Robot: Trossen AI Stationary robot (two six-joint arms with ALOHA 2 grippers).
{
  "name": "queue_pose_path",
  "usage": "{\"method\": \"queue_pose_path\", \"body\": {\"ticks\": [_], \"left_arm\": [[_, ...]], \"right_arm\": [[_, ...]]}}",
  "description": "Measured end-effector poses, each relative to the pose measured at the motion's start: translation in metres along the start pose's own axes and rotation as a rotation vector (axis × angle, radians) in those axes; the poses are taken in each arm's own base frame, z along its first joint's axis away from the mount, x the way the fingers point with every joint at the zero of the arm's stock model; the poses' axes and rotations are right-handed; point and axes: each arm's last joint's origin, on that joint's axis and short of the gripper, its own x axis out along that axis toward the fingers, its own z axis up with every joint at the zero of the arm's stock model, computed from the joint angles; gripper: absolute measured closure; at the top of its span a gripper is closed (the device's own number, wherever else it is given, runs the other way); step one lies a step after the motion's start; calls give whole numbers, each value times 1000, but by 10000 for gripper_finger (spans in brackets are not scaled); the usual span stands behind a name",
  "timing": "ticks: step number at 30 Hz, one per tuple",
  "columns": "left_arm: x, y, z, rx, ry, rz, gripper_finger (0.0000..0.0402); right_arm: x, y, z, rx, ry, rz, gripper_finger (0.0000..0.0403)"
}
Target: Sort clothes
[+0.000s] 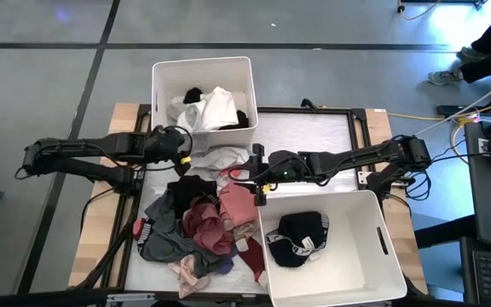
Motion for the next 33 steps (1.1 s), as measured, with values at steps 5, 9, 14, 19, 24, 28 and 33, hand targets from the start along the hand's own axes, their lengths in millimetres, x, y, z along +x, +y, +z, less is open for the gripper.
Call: {"method": "queue_pose_path", "body": {"ticks": [5,9,14,19,24,28,33], "left_arm": [[6,-1,1,-11,-79,62,215],[6,-4,3,13,-101,35,218],[4,-7,6,51,-140,8,264],[4,-8,8,90,-156,6,332],[2,-8,12,133,-198,0,391],[-12,-6,26,130,-310,-17,392],[-43,5,50,161,-519,45,391]], "right_arm": [[0,0,0,0,-3,-1,196],[0,0,0,0,-2,0,196],[0,0,0,0,-2,0,196],[0,0,0,0,-2,0,196],[0,0,0,0,-2,0,196],[0,0,0,0,-3,0,196],[0,0,0,0,-3,0,196]]}}
